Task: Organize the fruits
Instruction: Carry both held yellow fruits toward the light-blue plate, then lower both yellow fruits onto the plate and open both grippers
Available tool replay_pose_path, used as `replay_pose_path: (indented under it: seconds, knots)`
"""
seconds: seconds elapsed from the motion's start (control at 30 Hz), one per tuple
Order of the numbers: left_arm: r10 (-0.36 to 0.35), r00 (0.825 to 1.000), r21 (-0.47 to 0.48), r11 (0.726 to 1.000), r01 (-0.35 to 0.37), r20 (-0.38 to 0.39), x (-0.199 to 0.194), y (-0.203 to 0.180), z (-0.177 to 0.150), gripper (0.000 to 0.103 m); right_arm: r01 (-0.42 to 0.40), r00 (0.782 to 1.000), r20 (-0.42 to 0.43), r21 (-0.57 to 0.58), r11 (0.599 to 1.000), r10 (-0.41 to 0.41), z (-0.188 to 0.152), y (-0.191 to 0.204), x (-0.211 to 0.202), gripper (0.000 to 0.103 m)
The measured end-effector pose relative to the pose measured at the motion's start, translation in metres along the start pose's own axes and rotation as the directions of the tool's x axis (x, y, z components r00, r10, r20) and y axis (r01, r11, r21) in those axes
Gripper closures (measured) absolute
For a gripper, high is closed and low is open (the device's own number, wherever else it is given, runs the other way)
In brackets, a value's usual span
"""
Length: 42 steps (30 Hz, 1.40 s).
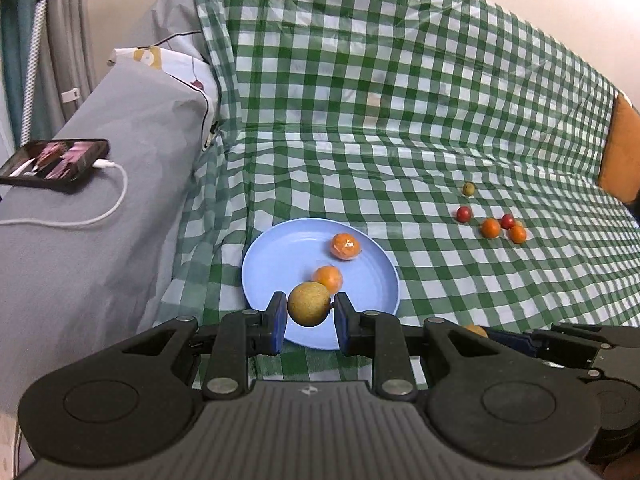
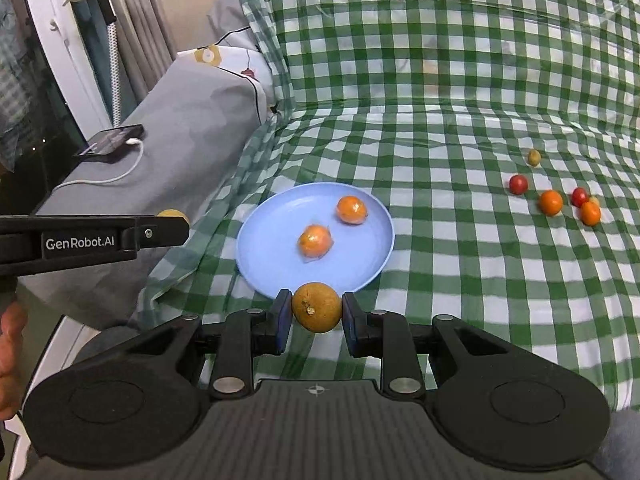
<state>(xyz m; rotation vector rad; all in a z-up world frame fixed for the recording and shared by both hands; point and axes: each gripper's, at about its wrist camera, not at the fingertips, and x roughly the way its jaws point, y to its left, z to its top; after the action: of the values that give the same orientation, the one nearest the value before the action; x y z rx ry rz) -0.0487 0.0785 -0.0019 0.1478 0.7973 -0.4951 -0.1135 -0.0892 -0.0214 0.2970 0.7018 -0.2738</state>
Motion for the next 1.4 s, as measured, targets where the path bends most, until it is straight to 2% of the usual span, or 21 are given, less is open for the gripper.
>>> replay_pose_path:
  seconds: [0.4,0.63,0.9,0.93,1.0,1.03,1.07,1.1,1.17,1.3,1.4]
  knots:
    - [0.011,0.997,0.011,1.0,-0.011,-0.071,0.083,0.005,0.016,0.075,0.047,0.997,-0.057,0.006,0.999,-0.047,0.016,-0.016,0.068,0.075]
    - [0.041,0.993,0.03,0.999,-0.038,-0.112,0.132,0.012,0.02,0.075,0.062,0.994,-0.086,-0.015,0.998,-0.063,0.02,-0.022,0.108,0.075]
    - [0.065,0.987,0.05,0.997,-0.059,-0.147,0.169,0.021,0.019,0.075,0.069,0.992,-0.099,-0.083,0.994,-0.077,0.019,-0.013,0.14,0.075]
    - [0.066,0.987,0.053,0.997,-0.059,-0.148,0.172,0.022,0.019,0.073,0.068,0.992,-0.099,-0.094,0.993,-0.077,0.02,-0.012,0.144,0.075]
    - [0.058,0.988,0.056,0.997,-0.05,-0.146,0.173,0.023,0.019,0.042,0.063,0.992,-0.099,-0.115,0.991,-0.075,0.021,-0.009,0.15,0.075]
    - [0.058,0.989,0.052,0.997,-0.052,-0.136,0.172,0.024,0.019,0.011,0.061,0.992,-0.101,-0.121,0.991,-0.074,0.023,-0.009,0.152,0.072]
    - [0.068,0.992,0.041,0.997,-0.064,-0.107,0.168,0.025,0.02,0.0,0.057,0.992,-0.104,-0.127,0.99,-0.07,0.025,-0.008,0.153,0.055]
    - [0.073,0.995,0.031,0.997,-0.07,-0.074,0.161,0.025,0.02,0.0,0.056,0.992,-0.106,-0.13,0.99,-0.07,0.027,-0.008,0.152,0.036]
    - [0.053,0.997,0.037,0.998,-0.051,-0.06,0.149,0.025,0.02,0.0,0.069,0.992,-0.091,-0.127,0.99,-0.081,0.03,-0.007,0.144,0.02]
    - [0.084,0.994,0.047,0.996,-0.081,-0.075,0.119,0.021,0.011,0.0,0.074,0.991,-0.1,-0.124,0.99,-0.086,0.026,-0.011,0.117,0.011]
    - [0.09,0.994,0.025,0.996,-0.088,-0.065,0.087,0.018,-0.002,0.0,0.067,0.99,-0.113,-0.111,0.992,-0.079,0.015,-0.011,0.09,0.009]
